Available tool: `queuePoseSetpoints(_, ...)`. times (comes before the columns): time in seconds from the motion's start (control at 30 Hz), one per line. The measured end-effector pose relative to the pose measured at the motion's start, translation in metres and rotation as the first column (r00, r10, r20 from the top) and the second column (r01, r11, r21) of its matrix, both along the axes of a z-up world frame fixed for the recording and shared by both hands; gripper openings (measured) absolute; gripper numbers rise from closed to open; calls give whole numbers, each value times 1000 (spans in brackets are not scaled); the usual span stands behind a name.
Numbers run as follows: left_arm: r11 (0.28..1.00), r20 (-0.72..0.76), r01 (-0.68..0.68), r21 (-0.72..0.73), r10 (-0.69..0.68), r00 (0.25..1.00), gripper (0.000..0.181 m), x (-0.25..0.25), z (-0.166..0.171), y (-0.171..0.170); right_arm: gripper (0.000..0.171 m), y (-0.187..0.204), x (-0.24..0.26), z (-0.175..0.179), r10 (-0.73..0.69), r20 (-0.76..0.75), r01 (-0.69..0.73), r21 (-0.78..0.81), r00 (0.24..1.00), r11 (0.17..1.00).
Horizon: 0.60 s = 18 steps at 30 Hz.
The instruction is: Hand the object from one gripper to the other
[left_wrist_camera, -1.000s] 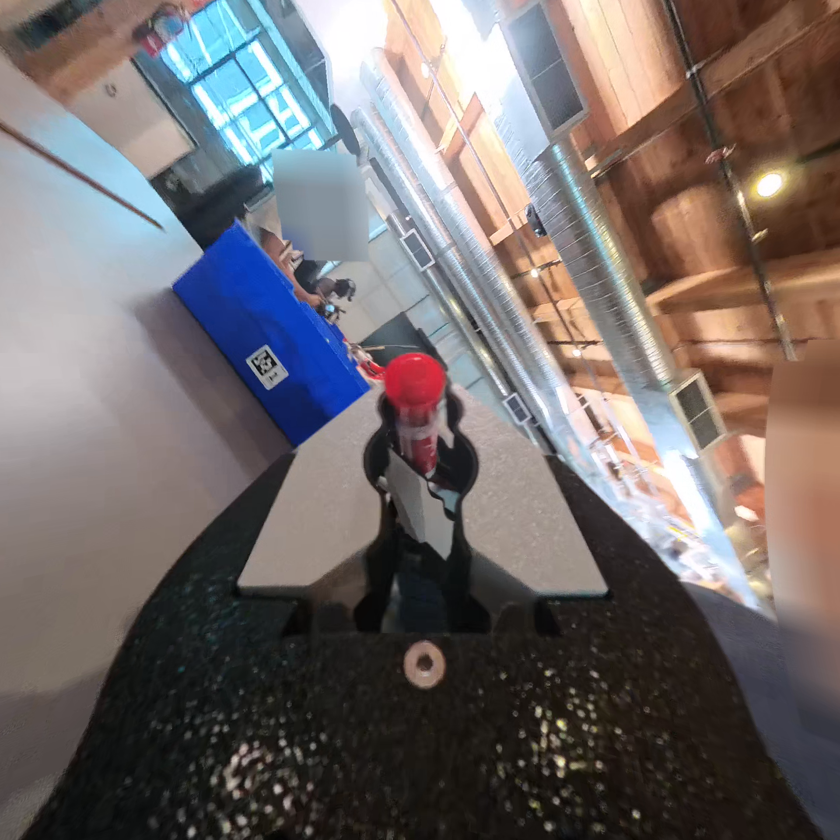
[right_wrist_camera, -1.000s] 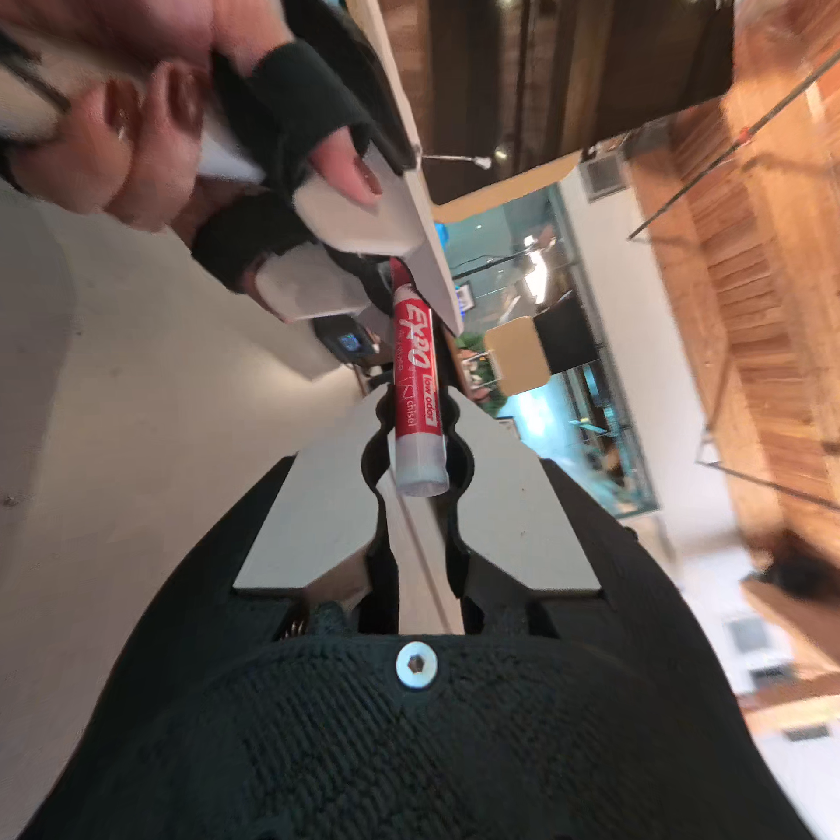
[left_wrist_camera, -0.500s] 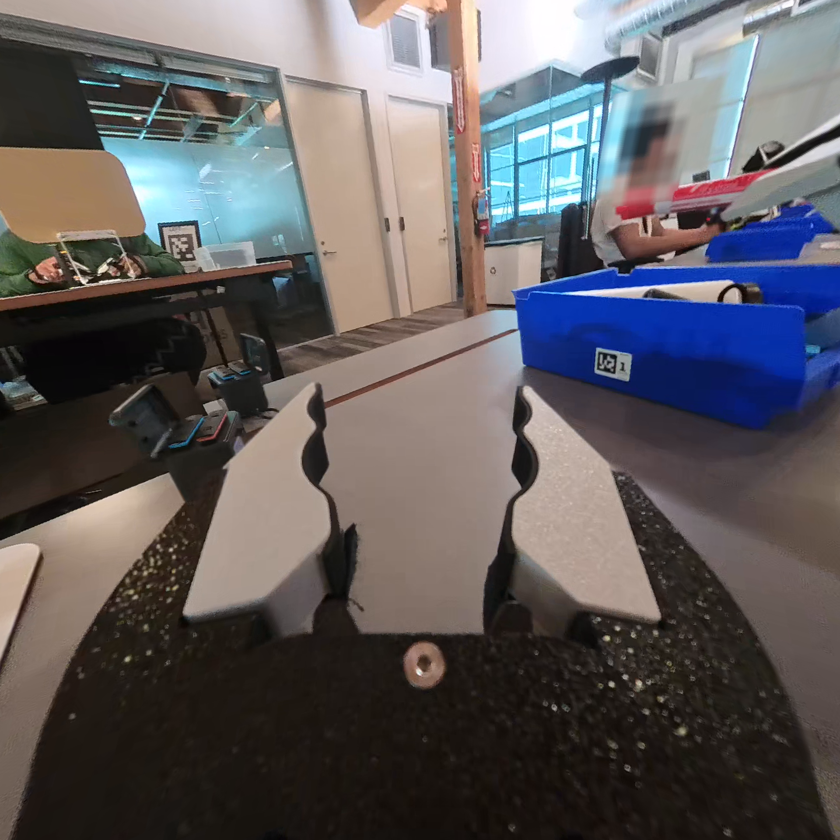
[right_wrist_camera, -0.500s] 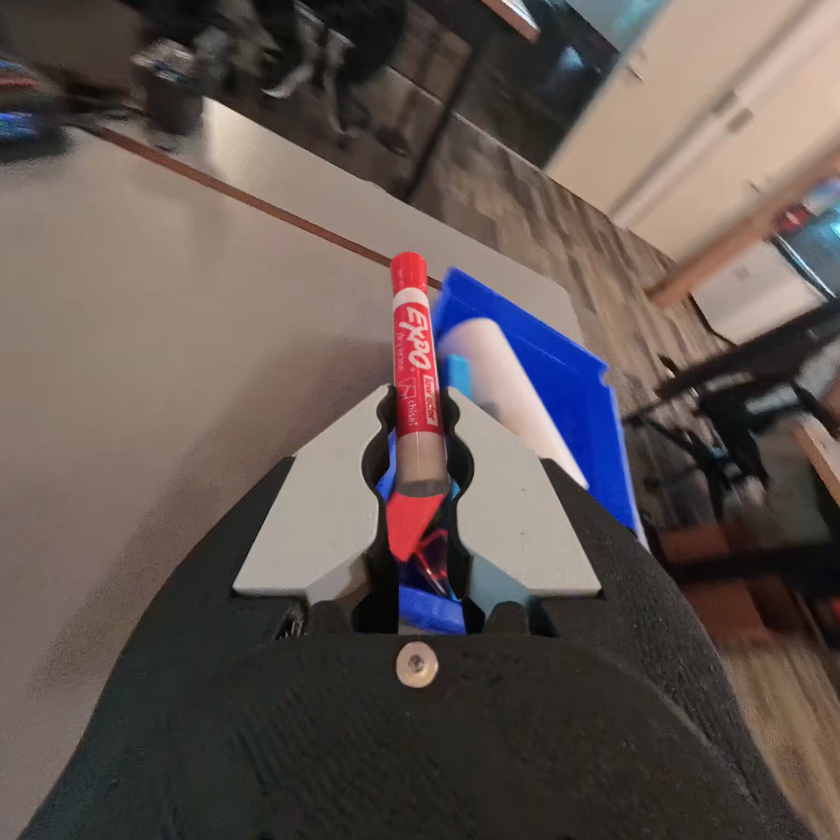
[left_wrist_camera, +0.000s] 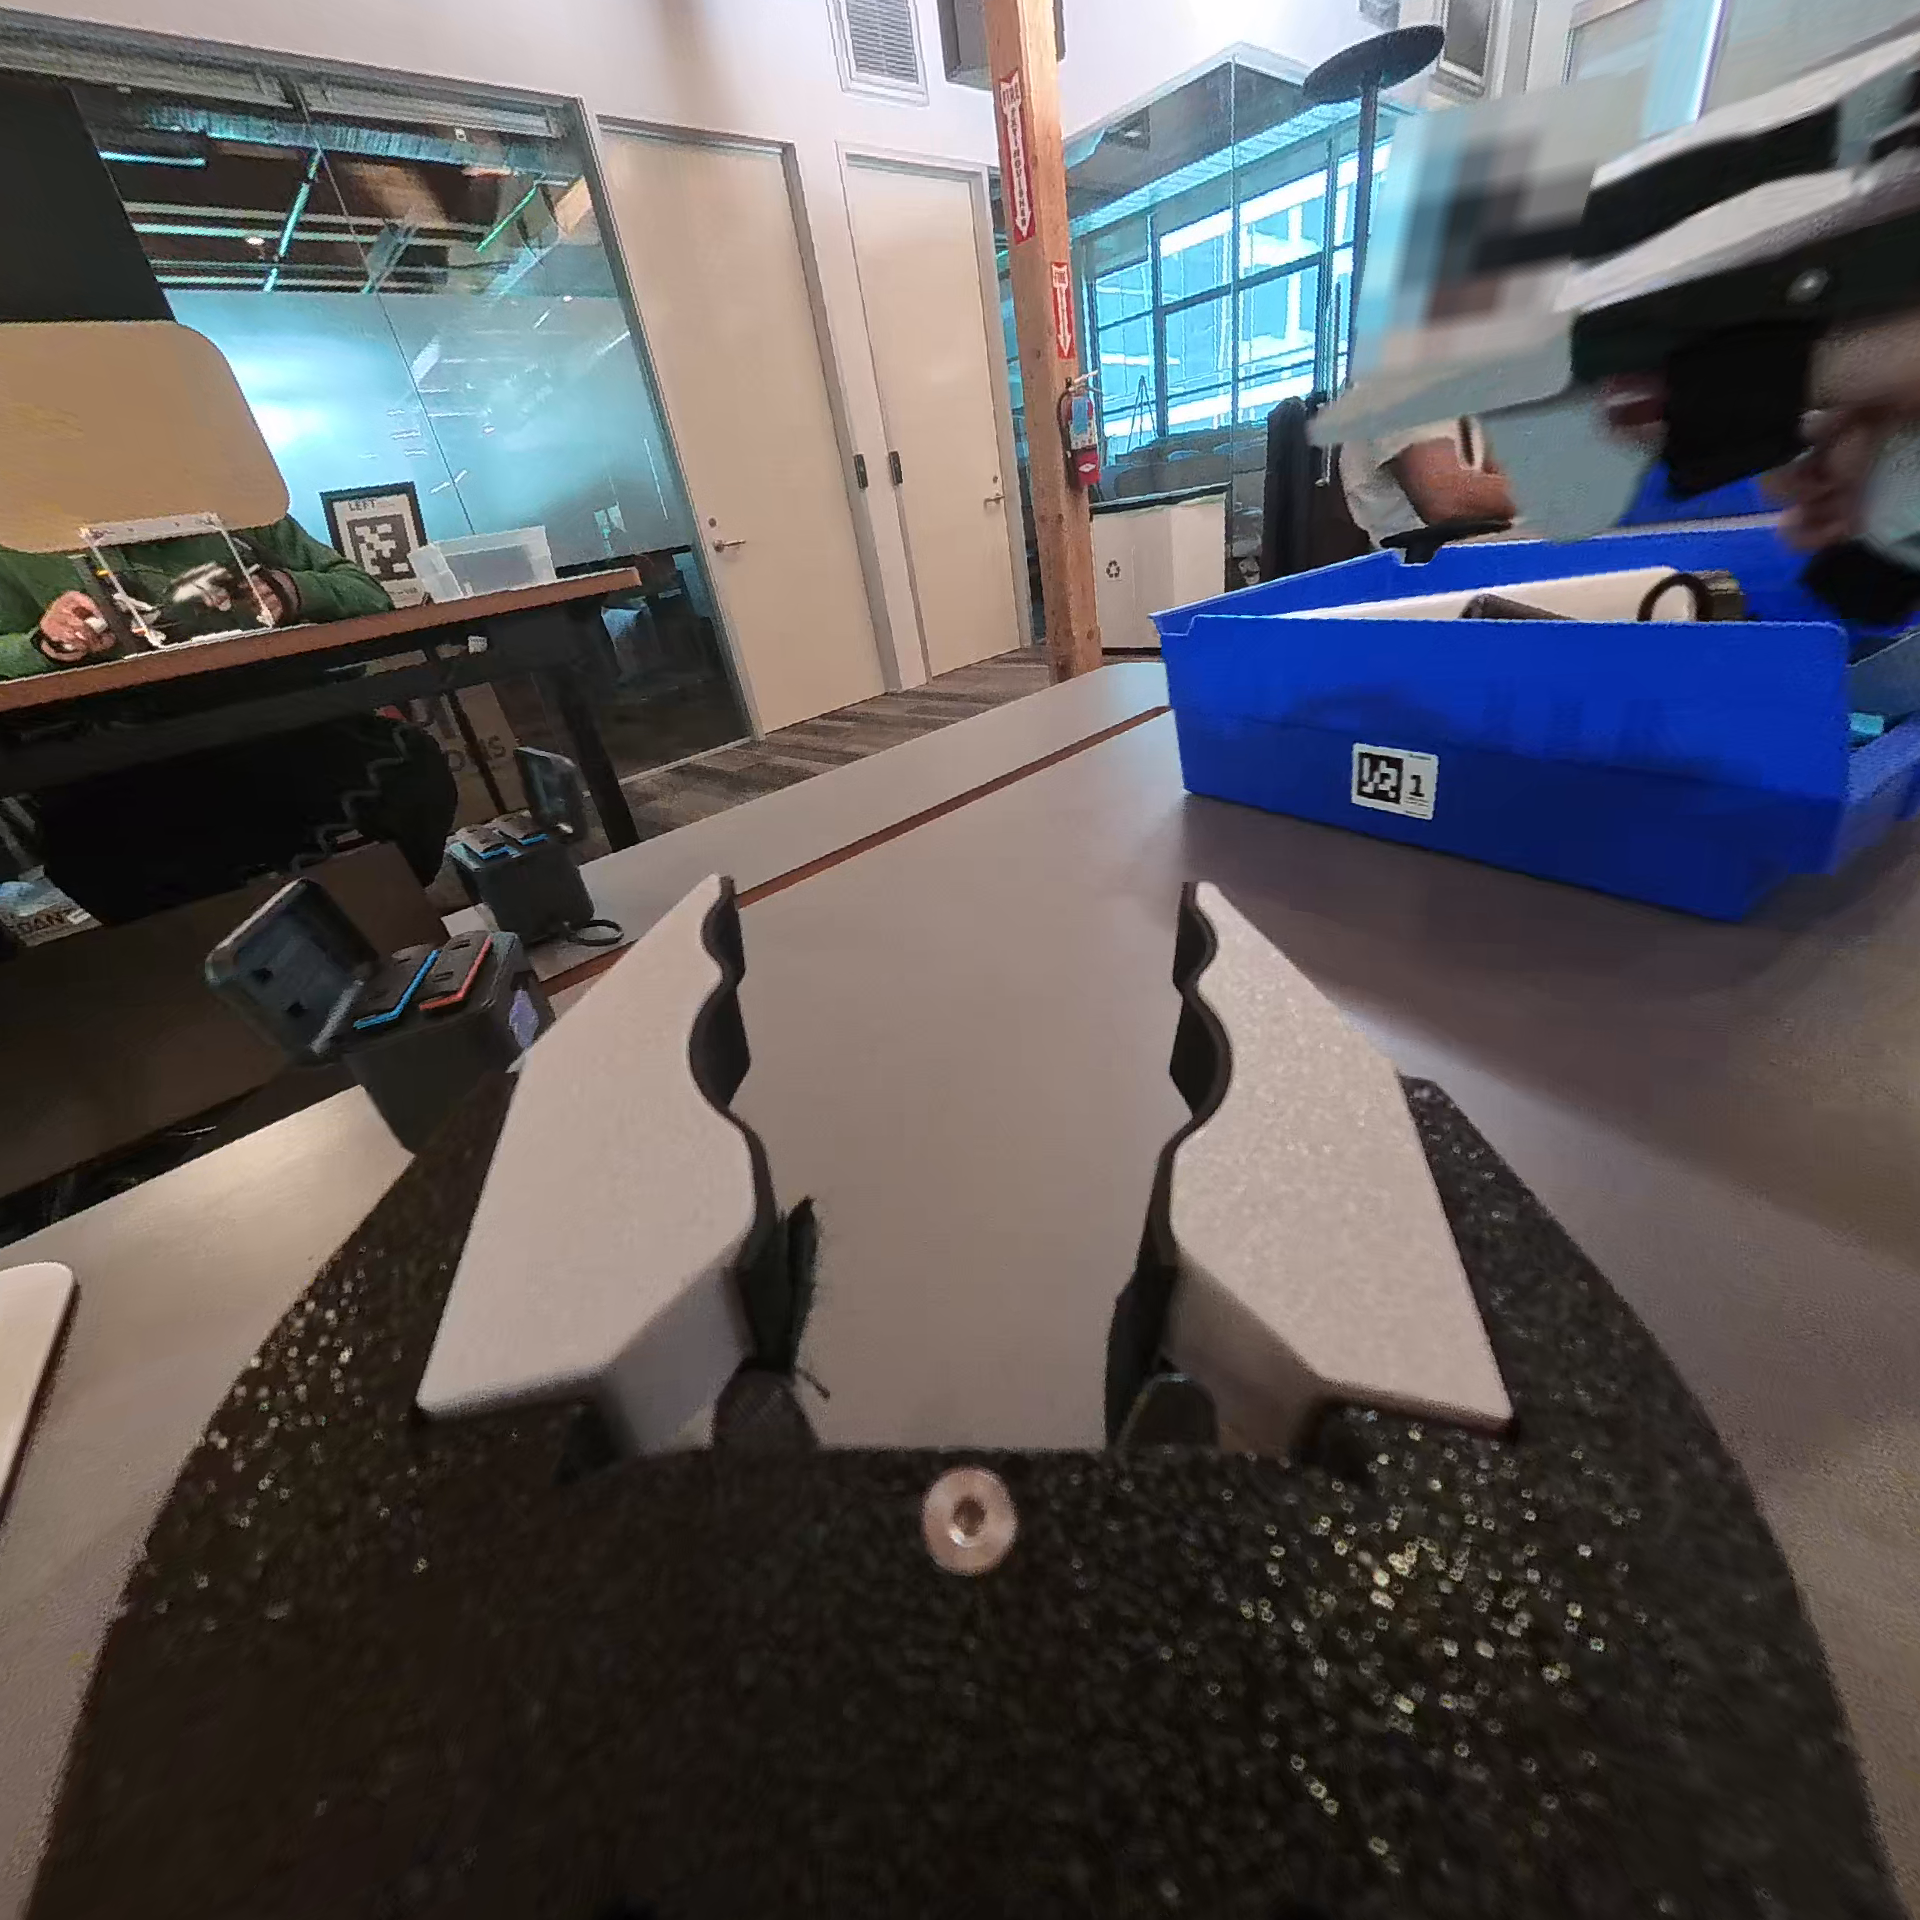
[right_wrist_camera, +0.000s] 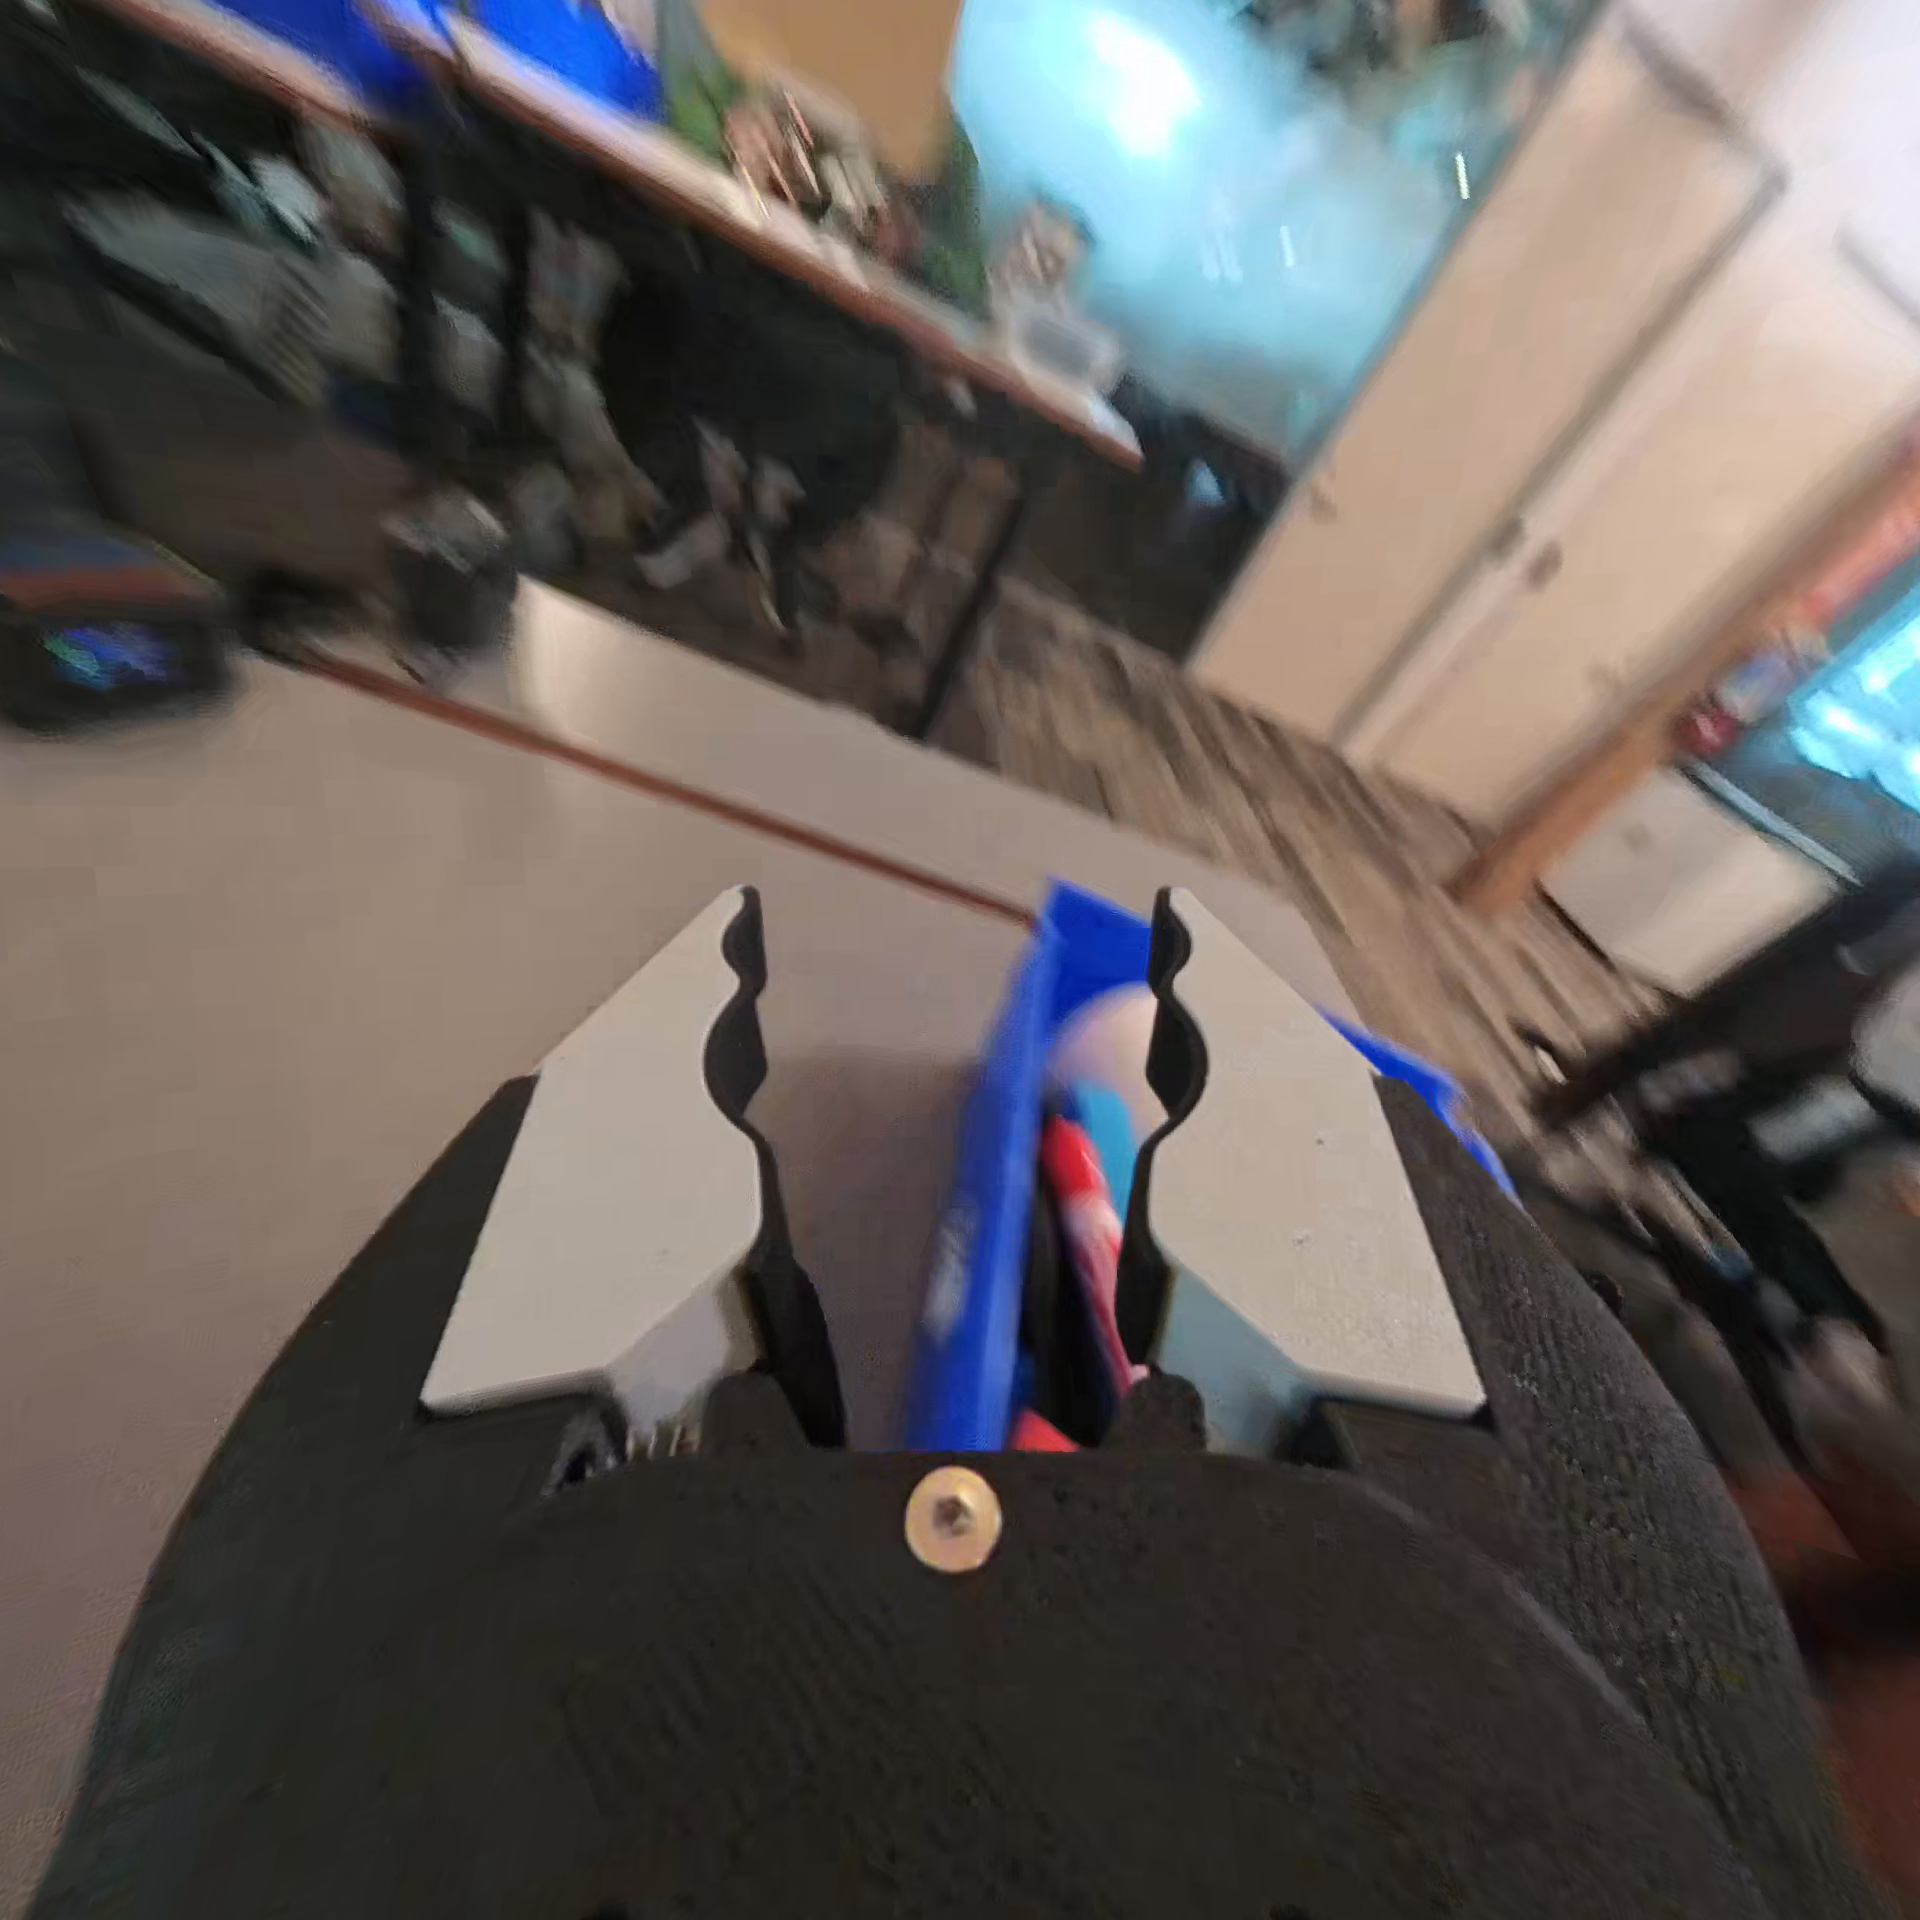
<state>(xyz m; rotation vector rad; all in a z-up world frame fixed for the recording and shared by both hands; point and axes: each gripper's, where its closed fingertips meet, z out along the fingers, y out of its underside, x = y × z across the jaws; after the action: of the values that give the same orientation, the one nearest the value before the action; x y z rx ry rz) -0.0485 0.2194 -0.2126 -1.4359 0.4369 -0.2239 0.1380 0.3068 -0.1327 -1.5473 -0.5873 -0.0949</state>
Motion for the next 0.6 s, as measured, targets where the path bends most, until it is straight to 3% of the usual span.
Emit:
queuePoseSetpoints(0.07,1000,11,-5,2,5,1000,81,-2,1,0,75,-5,-39,16,110,-130,-86,177,985,980)
queuePoseSetpoints(0.17,1000,18,-13,5,13,1000,82,-4,2,0,76,-13,-54,17,116,-271,5,409,956,912)
queuePoseSetpoints(0.33,1000,6,-17,12,17,1000,82,-4,2,1,78,-18,-101,-40,206,-221,-122,344,953,931)
queuePoseSetpoints(0.47,999,-30,-21,27,22,999,80,-2,8,-2,78,-23,-113,-47,248,-127,-184,377,960,908)
queuePoseSetpoints(0.6,1000,-11,-10,-13,10,1000,65,-5,41,-16,78,-16,-114,-58,257,-139,-203,317,956,926)
